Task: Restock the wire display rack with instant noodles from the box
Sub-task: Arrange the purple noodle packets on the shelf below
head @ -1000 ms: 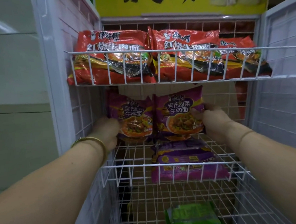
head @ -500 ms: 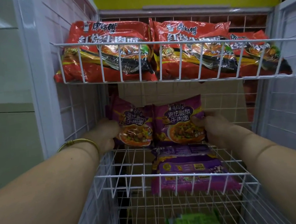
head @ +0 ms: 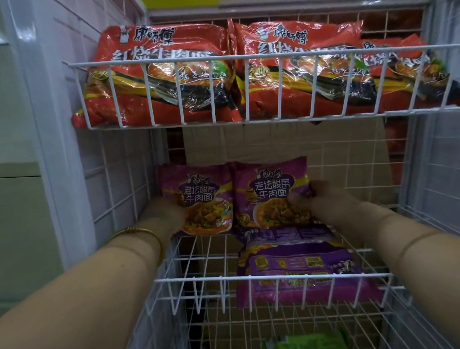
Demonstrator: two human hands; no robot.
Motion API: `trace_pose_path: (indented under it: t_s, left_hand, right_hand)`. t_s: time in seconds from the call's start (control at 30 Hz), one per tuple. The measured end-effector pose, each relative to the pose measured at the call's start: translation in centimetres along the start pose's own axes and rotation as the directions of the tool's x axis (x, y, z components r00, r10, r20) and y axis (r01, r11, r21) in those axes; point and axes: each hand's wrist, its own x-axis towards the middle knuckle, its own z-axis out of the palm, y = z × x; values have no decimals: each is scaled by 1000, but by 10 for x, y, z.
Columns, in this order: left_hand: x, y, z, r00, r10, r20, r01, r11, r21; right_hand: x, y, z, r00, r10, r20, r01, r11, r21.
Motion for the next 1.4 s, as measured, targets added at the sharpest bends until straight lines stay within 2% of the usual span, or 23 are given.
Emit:
trace_pose_path:
  t_s: [0.07, 0.13, 0.37, 0.57, 0.67, 0.77, 0.9, 1.0, 1.17, 1.27, 1.4]
  left_hand:
    - [2, -1, 0, 999, 42, -16, -41, 994, 100]
    - [8, -5, 2, 997, 72, -22, -68, 987, 146]
    - [10, -6, 3, 987, 156, -46, -137, 951, 278]
    - [0, 0, 1, 980, 171, -96, -113, 892, 438]
    - [-9, 7, 2, 970, 216, -111, -123, 833, 539]
    - [-19, 12, 1, 945, 322, -50, -207, 712, 671]
    - [-28, 17, -3, 945, 325, 26, -220, 578, 786]
    - [-28, 15, 0, 930, 356, 91, -293, 569, 768]
    - [-25, 17, 8, 859, 457, 230, -487, 595, 639]
    - [-25, 15, 9, 854, 450, 260, -511, 634, 581]
    - [-23, 12, 10, 855, 436, 281, -517, 668, 535]
  right_hand:
    - [-1, 1, -2, 1000, -24, 10, 25, 992, -122]
    - [1, 1, -4, 1000, -24, 1, 24, 987, -160]
    - [3, 5, -4, 999, -32, -39, 23, 974, -226]
    - [-2, -1, -4, 999, 28, -40, -34, 986, -161]
    - [-3, -2, -4, 999, 17, -30, -23, 982, -185]
    - [-2, -1, -5, 998, 20, -55, -33, 971, -236]
    - [-2, -3, -5, 998, 30, -57, -46, 951, -306]
    - [1, -1, -5, 999, 4, -53, -22, 938, -347]
    - [3, 0, -3, 997, 11, -72, -38, 920, -390]
    - [2, -1, -2, 994, 22, -104, -60, 925, -375]
    - [-8, -12, -1, 995, -14, -96, -31, 890, -455]
